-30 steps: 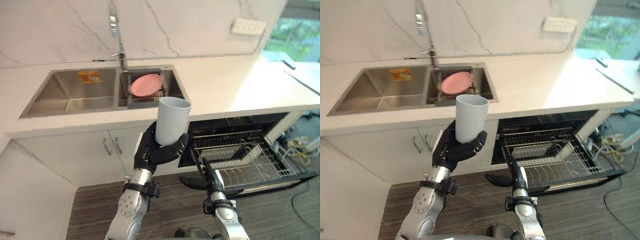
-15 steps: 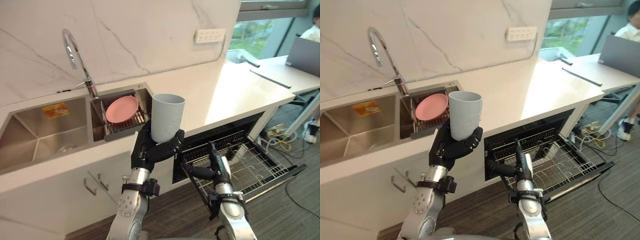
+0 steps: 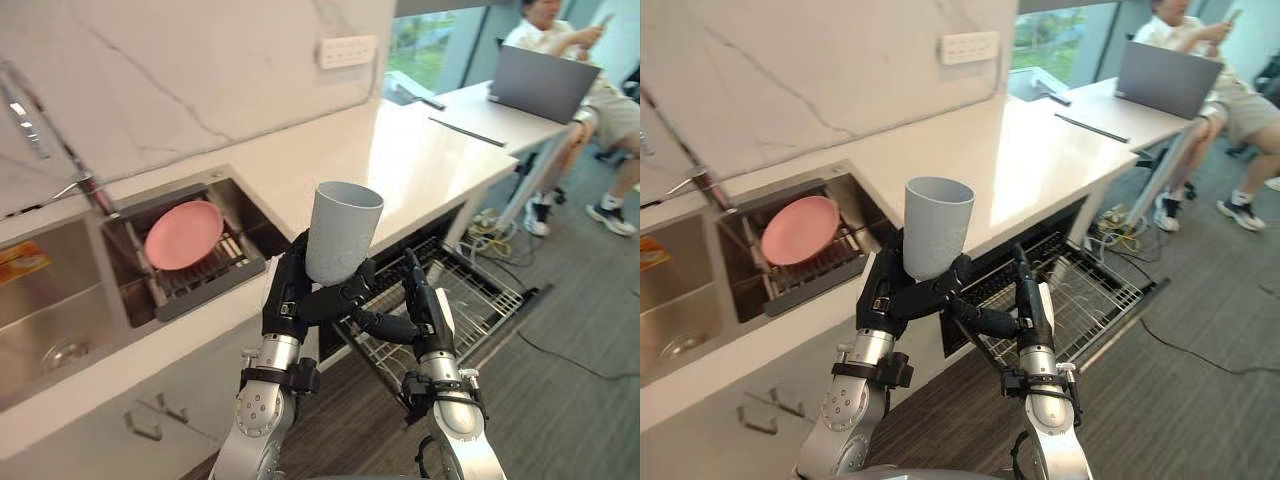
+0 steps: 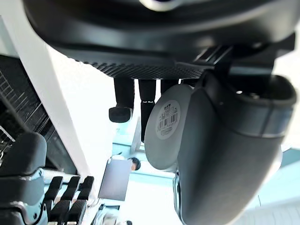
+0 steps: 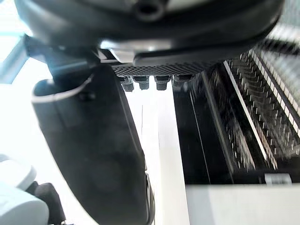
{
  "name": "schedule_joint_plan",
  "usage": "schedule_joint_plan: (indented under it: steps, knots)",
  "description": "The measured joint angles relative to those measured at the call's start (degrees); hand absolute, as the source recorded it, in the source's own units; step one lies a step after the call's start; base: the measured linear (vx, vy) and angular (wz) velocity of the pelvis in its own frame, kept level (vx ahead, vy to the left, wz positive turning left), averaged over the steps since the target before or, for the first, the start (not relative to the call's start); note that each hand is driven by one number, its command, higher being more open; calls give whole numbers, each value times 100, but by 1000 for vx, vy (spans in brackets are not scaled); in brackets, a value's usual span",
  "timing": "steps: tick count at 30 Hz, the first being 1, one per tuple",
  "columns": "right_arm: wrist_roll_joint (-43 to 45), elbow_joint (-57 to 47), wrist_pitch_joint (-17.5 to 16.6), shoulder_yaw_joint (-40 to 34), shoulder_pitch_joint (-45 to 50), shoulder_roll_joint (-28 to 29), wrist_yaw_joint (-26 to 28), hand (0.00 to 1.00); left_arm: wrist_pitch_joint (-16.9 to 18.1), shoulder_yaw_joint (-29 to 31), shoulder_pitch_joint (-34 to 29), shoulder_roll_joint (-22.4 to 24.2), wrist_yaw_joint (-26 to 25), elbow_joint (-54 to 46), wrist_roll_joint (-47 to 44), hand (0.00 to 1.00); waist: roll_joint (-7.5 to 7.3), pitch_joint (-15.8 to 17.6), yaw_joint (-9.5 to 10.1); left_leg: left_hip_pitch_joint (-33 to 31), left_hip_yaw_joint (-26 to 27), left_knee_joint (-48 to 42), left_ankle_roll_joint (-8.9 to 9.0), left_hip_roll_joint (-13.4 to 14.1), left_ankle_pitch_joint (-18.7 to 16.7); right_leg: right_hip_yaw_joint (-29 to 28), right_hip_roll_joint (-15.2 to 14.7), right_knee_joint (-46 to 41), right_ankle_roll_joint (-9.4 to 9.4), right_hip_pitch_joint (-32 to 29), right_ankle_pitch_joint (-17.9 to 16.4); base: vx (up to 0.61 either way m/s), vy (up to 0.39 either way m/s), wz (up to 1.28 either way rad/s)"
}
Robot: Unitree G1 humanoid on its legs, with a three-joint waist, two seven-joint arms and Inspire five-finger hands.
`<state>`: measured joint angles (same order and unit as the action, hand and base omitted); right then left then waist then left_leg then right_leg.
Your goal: Walk over to the sink, pick up the cup, carry it to the dishwasher, place the cup inside the dishwasher, then close the dishwasher door
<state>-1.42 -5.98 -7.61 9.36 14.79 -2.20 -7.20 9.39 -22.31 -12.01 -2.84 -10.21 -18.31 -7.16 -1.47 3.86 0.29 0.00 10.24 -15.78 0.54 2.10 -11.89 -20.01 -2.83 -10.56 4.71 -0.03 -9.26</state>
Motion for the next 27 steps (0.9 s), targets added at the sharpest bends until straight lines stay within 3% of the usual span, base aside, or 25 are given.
schedule_joint_plan:
  steps: [4, 8, 12, 22, 27]
  knots:
    - [1, -14, -25, 21, -10, -19, 59, 100, 0, 221, 103, -21, -139, 2, 64, 0, 7, -6, -38, 89, 311, 157, -32, 37, 19, -377, 84, 208, 52, -141, 310, -46, 44, -66]
    - [18, -36, -51, 19, -100, -117, 148, 100, 1, 640, 202, -40, -336, 21, 169, 0, 22, -18, -57, 107, 336, 170, -53, 23, 31, -377, 60, 623, 120, -144, 725, -58, 33, -52]
    - [199, -217, -139, 2, -100, -230, 252, 100, 17, 908, 268, -62, -459, 214, 181, 0, 79, -74, -125, 107, 362, 175, -123, -36, 79, -312, -35, 885, 178, -84, 931, -93, 11, -16]
    - [699, -788, -311, 7, -109, -413, 352, 100, 24, 1095, 555, -158, -777, 721, 286, 0, 238, -224, -172, 126, 275, 274, -73, -116, 124, -319, -61, 1026, 175, -125, 1094, -54, -14, -9]
    - [987, -822, -384, 8, -291, -512, 357, 100, 19, 1197, 891, -164, -845, 1074, 289, 0, 293, -261, -286, 115, 291, 316, -142, -102, 176, -289, -65, 1205, 173, -102, 1245, 18, -18, -4]
